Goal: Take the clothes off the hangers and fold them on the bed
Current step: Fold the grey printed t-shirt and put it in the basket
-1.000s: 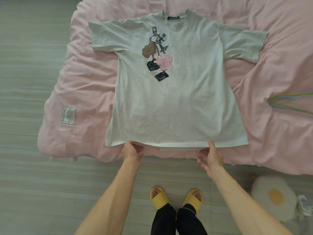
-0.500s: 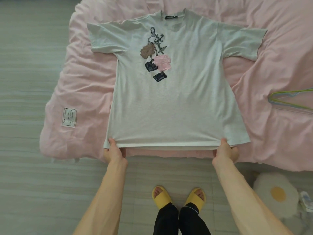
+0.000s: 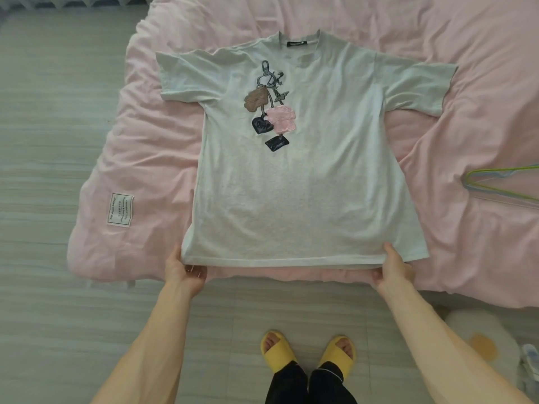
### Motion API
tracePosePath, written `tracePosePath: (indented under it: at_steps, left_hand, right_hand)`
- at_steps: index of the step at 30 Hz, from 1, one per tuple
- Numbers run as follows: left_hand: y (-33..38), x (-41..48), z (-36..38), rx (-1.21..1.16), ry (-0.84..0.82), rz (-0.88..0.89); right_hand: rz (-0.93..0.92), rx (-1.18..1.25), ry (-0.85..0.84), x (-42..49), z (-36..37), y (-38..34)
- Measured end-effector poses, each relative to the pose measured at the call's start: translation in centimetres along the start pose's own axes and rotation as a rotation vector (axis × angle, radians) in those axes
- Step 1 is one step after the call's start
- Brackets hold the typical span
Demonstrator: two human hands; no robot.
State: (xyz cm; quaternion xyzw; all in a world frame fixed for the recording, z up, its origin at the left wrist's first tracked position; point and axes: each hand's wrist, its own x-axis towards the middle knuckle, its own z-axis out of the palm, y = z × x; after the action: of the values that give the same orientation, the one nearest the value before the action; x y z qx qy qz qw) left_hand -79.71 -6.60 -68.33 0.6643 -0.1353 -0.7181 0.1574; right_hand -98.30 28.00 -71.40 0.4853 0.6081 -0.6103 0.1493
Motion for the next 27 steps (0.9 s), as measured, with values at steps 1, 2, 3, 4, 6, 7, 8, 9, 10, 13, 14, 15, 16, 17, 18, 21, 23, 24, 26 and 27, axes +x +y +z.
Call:
tracePosePath:
  at_steps: [1,2,3,4,6,7,8,9,10,13,14,15,16,17,18,21,23,24,26,27]
  left_hand:
    - [0.1,0.0,-0.2,0.015,-0.019,-0.025]
    - [0.2,0.2,-0.4,0.062,-0.031,-0.035]
    - [0.0,0.2,-0.5,0.120,-0.035,-0.031]
    - [0.0,0.2,-0.7,0.179,-0.016,0.011]
    - [0.0,0.3,-1.2,0.277,0.098,0.199]
    - [0.3,0.3,-1.5,0.336,0.186,0.325]
    - [0.6,0.3,-2.0,0.414,0.270,0.436]
    - [0.8,0.5,-2.4,0.513,0.329,0.509]
    - [1.0,0.7,-3.0,0.604,0.351,0.552]
    - [1.0,1.9,-3.4,0.808,0.335,0.608]
    - [1.0,2.3,-3.2,0.854,0.342,0.611]
    - [0.9,2.5,-2.8,0.891,0.360,0.608]
    - [0.8,2.5,-2.3,0.924,0.390,0.606]
    - [0.4,2.4,-1.6,0.962,0.426,0.612]
    - [-0.1,2.1,-0.8,1.007,0.461,0.646]
    - [-2.7,0.3,1.8,1.264,0.378,0.930]
    - [-5.5,-0.8,3.7,1.506,0.187,1.118]
    - [-7.0,-1.4,4.7,1.639,0.070,1.185]
    - [-9.8,-2.3,6.5,1.876,-0.167,1.194]
    - [-11.3,-2.6,7.3,1.983,-0.250,1.141]
  right_hand:
    - [0.008,0.015,-0.010,0.2,-0.2,-0.3]
    - [0.011,0.023,-0.010,0.5,-0.4,-0.5]
    - [0.010,0.022,-0.013,0.7,-0.6,-0.7]
    - [0.007,0.015,-0.015,0.8,-0.7,-0.7]
    - [-0.037,-0.005,0.035,1.0,-1.0,-0.7]
    - [-0.069,-0.022,0.074,1.0,-1.0,-0.5]
    - [-0.095,-0.057,0.115,1.0,-1.2,-0.3]
    - [-0.109,-0.085,0.141,1.0,-1.3,-0.1]
    - [-0.103,-0.101,0.146,1.0,-1.4,0.3]
    - [-0.017,-0.070,0.087,1.0,-1.5,0.1]
    - [0.017,-0.053,0.063,1.2,-1.6,-0.2]
    - [0.039,-0.027,0.046,1.4,-1.7,-0.7]
    - [0.055,0.017,0.024,1.6,-1.9,-1.1]
    - [0.062,0.057,0.008,1.9,-2.0,-1.7]
    - [0.057,0.089,0.004,2.0,-2.3,-2.3]
    - [0.044,0.138,0.032,3.1,-2.9,-3.4]
    - [0.016,0.099,0.068,4.1,-3.4,-3.3]
    - [-0.011,0.046,0.102,4.6,-3.8,-3.2]
    - [-0.058,-0.077,0.178,5.1,-4.6,-2.4]
    - [-0.075,-0.121,0.211,5.3,-5.4,-2.2]
